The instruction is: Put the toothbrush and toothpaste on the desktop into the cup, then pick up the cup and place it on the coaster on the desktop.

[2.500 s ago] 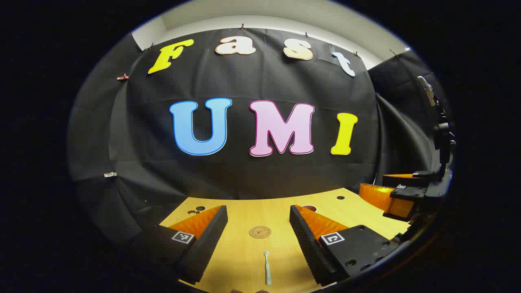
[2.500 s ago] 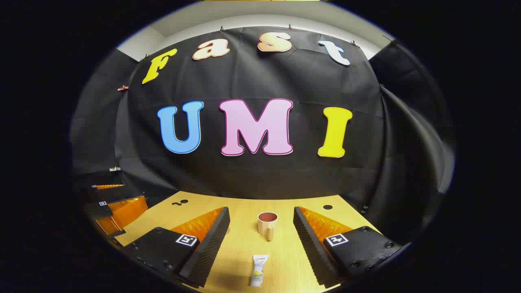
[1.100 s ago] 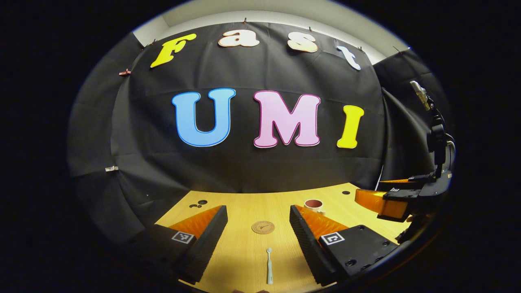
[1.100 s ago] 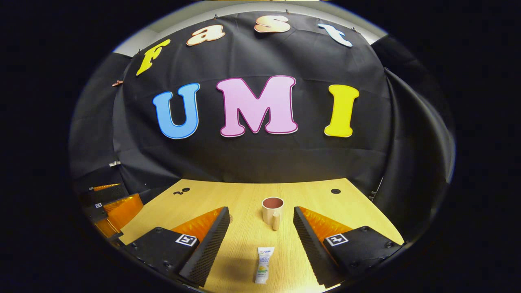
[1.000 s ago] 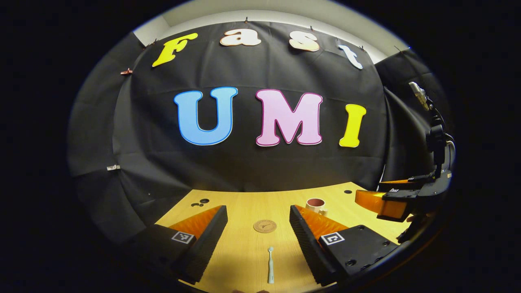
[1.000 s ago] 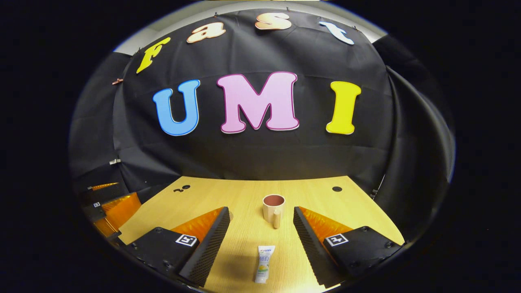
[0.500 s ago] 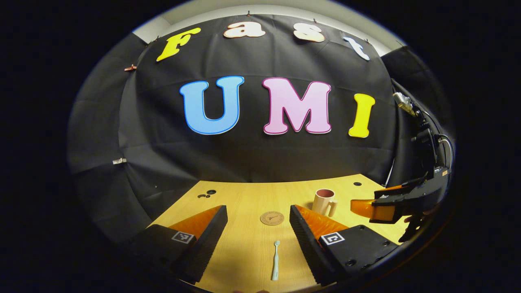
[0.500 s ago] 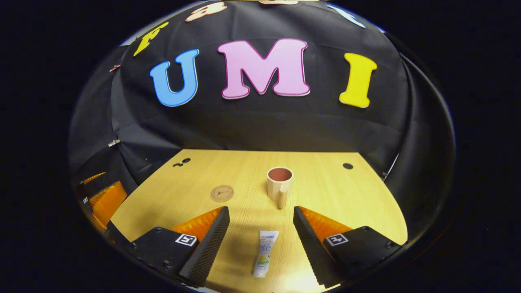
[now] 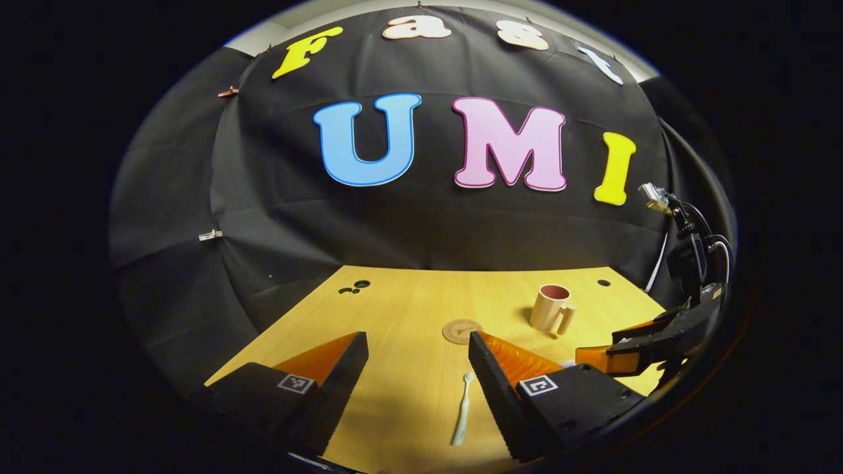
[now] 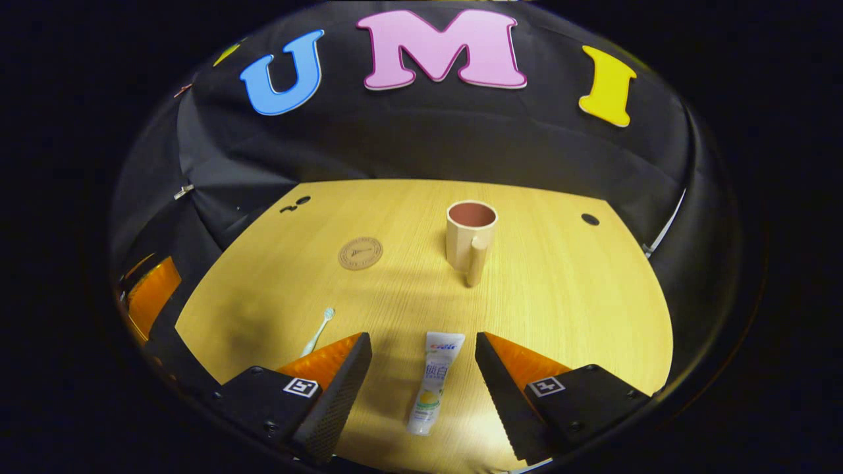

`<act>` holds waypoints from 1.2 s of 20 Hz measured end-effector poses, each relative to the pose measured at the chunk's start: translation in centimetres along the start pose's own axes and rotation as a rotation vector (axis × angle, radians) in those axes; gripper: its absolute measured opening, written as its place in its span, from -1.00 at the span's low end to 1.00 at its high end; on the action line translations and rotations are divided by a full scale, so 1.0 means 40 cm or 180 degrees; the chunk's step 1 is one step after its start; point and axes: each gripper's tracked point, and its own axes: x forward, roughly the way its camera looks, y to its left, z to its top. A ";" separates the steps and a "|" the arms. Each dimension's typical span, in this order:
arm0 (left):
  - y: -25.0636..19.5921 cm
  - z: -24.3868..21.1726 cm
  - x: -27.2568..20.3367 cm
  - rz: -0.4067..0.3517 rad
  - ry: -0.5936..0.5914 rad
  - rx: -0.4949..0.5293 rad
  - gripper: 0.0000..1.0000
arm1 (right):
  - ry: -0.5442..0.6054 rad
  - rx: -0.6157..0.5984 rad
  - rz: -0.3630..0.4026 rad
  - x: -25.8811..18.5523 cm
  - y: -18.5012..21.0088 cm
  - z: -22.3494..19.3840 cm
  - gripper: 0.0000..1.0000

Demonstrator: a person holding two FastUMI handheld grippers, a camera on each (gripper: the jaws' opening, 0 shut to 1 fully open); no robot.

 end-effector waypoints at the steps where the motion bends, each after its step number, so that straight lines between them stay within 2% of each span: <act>1: 0.004 -0.008 0.002 0.0020 0.0030 0.0017 0.95 | 0.0097 0.0038 0.0003 0.010 -0.003 -0.020 0.96; 5: 0.005 -0.036 0.018 0.0071 0.0147 0.0076 0.94 | 0.0423 0.0167 -0.0027 0.056 -0.023 -0.086 0.98; 14: -0.001 -0.052 0.039 0.0151 0.0297 0.0125 0.96 | 0.0903 -0.0024 -0.0177 0.148 -0.045 -0.171 0.98; 24: 0.028 -0.058 0.026 0.0188 0.0374 0.0187 0.97 | 0.1117 0.0153 -0.0325 0.174 -0.063 -0.225 0.97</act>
